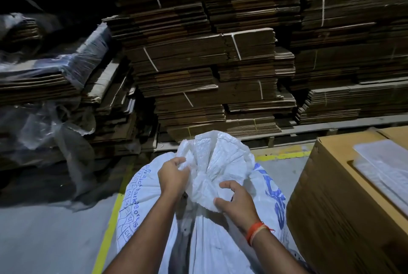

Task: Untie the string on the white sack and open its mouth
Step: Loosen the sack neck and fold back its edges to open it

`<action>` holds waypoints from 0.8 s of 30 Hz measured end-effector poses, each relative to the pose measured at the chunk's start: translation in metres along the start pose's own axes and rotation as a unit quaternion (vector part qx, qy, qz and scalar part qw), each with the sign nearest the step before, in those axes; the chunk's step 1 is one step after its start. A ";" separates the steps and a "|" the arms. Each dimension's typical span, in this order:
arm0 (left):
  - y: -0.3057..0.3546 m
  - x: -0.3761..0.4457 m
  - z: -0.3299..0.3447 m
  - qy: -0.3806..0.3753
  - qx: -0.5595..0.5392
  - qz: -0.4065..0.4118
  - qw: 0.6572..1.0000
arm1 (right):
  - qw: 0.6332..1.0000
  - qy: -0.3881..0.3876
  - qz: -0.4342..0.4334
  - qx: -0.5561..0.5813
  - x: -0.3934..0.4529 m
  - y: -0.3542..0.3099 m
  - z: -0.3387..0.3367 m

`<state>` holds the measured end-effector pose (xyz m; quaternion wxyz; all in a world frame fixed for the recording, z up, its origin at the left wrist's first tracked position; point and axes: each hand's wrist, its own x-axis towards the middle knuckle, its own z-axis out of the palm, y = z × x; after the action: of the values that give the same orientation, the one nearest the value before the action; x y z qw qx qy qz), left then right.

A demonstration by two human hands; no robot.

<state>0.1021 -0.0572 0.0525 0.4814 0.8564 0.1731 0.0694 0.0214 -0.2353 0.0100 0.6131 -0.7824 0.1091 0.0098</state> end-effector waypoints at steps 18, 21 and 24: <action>-0.060 -0.018 -0.022 -0.017 0.060 0.039 0.997 | 0.964 0.057 0.018 -0.259 0.072 -0.013 -0.028; -0.064 -0.020 -0.037 0.008 0.058 0.034 0.998 | 0.969 0.106 0.004 -0.225 0.057 -0.010 -0.039; -0.065 -0.030 -0.054 0.034 0.023 0.032 0.999 | 0.975 0.129 -0.001 -0.182 0.032 -0.009 -0.054</action>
<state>0.0432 0.0062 0.0270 0.4527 0.8698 0.1629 0.1098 0.0480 -0.2898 0.0275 0.4414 -0.8754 0.1833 -0.0721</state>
